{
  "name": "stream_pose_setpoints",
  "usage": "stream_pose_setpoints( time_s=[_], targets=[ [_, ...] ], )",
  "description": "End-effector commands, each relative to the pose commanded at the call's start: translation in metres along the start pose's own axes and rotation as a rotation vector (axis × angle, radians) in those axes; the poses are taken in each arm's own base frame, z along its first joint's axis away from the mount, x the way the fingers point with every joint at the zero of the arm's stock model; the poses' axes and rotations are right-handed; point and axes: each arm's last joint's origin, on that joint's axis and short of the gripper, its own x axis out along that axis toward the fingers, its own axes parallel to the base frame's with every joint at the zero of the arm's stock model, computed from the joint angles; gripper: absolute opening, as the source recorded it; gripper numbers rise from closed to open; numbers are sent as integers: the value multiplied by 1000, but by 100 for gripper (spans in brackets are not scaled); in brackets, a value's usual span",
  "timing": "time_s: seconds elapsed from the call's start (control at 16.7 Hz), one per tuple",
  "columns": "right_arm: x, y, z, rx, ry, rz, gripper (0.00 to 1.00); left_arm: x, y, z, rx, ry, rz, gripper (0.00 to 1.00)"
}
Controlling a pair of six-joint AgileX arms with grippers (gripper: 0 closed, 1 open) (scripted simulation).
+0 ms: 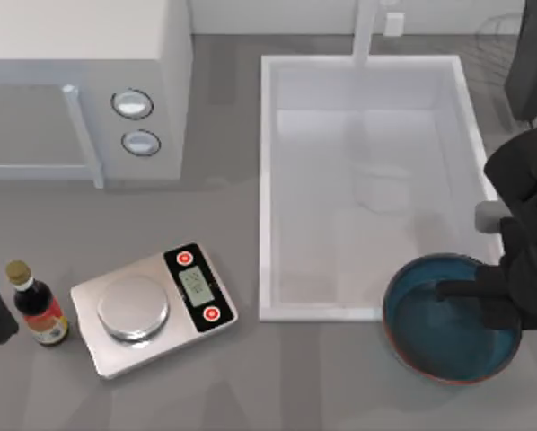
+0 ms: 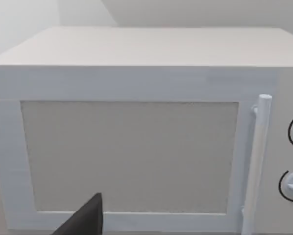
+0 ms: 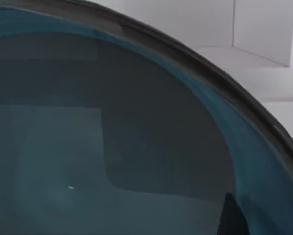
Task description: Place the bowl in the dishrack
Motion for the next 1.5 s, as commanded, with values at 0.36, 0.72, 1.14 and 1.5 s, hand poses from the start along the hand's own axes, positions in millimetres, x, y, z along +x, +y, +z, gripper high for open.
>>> stream_pose_setpoints(
  time_s=[0.36,0.72,1.14,1.5],
  targets=[
    [-65,9,27,3,7,-6,0,0,0,0,0,0,0,100],
    [-165,4,28,1,28,-12,0,0,0,0,0,0,0,100],
    [-196,0,21,0,0,0,0,0,0,0,0,0,0,100],
    [-200,-20,28,51,-95,85,0,0,0,0,0,0,0,100]
  ],
)
